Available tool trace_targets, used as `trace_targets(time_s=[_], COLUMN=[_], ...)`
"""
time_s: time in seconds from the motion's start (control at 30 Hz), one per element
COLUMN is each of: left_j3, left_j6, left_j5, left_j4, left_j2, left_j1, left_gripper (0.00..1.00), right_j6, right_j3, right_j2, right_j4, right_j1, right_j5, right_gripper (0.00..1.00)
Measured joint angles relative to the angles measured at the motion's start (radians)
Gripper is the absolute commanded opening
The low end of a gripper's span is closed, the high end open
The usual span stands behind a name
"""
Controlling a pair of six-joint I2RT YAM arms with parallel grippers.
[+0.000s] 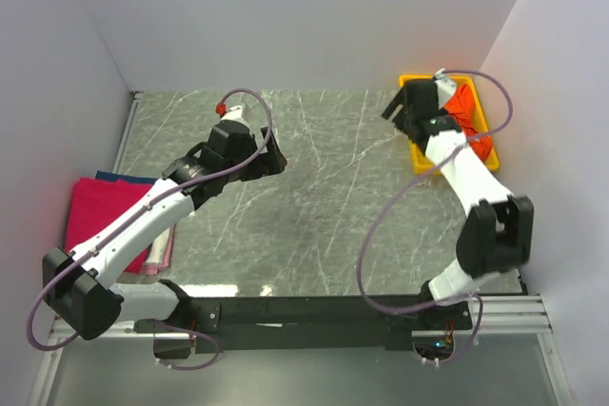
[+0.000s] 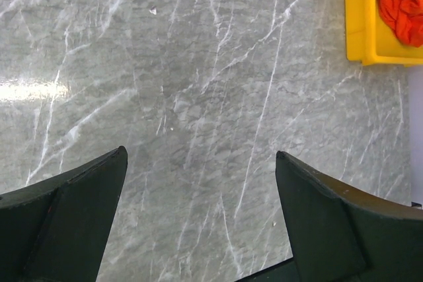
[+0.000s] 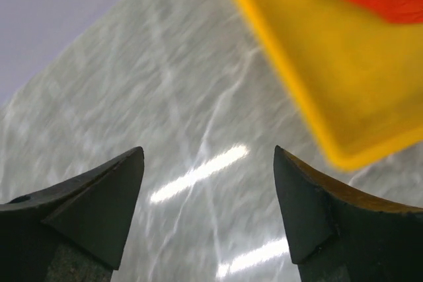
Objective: Fold and stack the t-shirts
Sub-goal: Grab the tshirt from the pile
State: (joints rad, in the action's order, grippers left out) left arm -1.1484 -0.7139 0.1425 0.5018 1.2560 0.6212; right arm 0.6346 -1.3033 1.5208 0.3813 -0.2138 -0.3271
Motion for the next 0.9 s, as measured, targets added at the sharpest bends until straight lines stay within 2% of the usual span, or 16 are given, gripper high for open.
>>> trace_targets(time_s=[0.17,0.33,0.57,0.73,0.9], left_j3=[0.011,0.011,0.011,0.011,0.013], left_j6=[0.007,0.020,0.027,0.042,0.051], left_j5=[-0.014,-0.020,-0.039,-0.059,-0.072], left_j4=[0.006,0.020,0.030,0.032,0.035], left_j2=[-0.047,-0.087,-0.118,-0.124,-0.124], left_j1=[-0.009,-0.016,-0.021,-0.028,-0.038], left_gripper=[0.99,0.99,0.99,1.00,0.99], right_j6=[0.012,0.039,0.087,0.113,0.133], right_j3=[-0.176,-0.365,-0.464,-0.555,-0.665], right_j2=[0.252,0.476,0.636,0.735,0.809], right_j4=[0.042,0.091,0.123,0.145,0.179], right_j1=[0.191,0.308,0.382,0.409,0.421], right_j5=[0.003,-0.010,-0.039,-0.050,-0.046], right_gripper=[0.81,0.80,0.78,0.71,0.56])
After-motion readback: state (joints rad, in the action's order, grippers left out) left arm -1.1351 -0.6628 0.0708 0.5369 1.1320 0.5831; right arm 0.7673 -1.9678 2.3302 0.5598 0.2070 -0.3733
